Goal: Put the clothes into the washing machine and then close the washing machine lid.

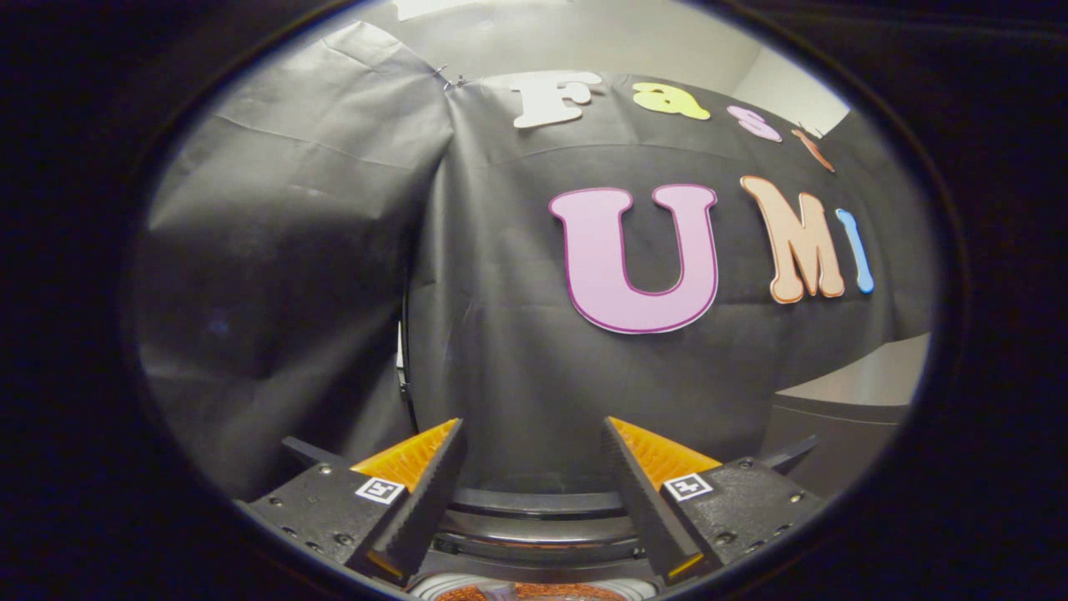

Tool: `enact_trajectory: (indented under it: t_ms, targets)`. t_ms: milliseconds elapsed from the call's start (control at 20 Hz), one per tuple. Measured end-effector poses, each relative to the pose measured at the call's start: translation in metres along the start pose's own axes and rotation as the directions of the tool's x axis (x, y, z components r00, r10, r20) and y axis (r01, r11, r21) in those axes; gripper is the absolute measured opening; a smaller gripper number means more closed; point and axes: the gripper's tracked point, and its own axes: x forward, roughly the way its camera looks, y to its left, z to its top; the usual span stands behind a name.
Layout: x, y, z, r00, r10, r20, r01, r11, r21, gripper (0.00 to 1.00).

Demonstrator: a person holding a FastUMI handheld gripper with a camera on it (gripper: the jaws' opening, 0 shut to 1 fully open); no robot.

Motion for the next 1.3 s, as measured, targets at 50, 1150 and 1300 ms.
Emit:
enact_trajectory:
  t_ms: [50,1150,1300]
  targets:
    - [-0.001,0.0,-0.001,1.0,0.0,-0.006,0.0,1.0,0.005,0.97]
    - [-0.08,-0.002,-0.095,0.946,0.012,-0.324,0.01,0.998,0.066,0.95]
    - [-0.096,0.004,-0.068,0.955,0.031,-0.294,-0.009,0.997,0.077,0.96]
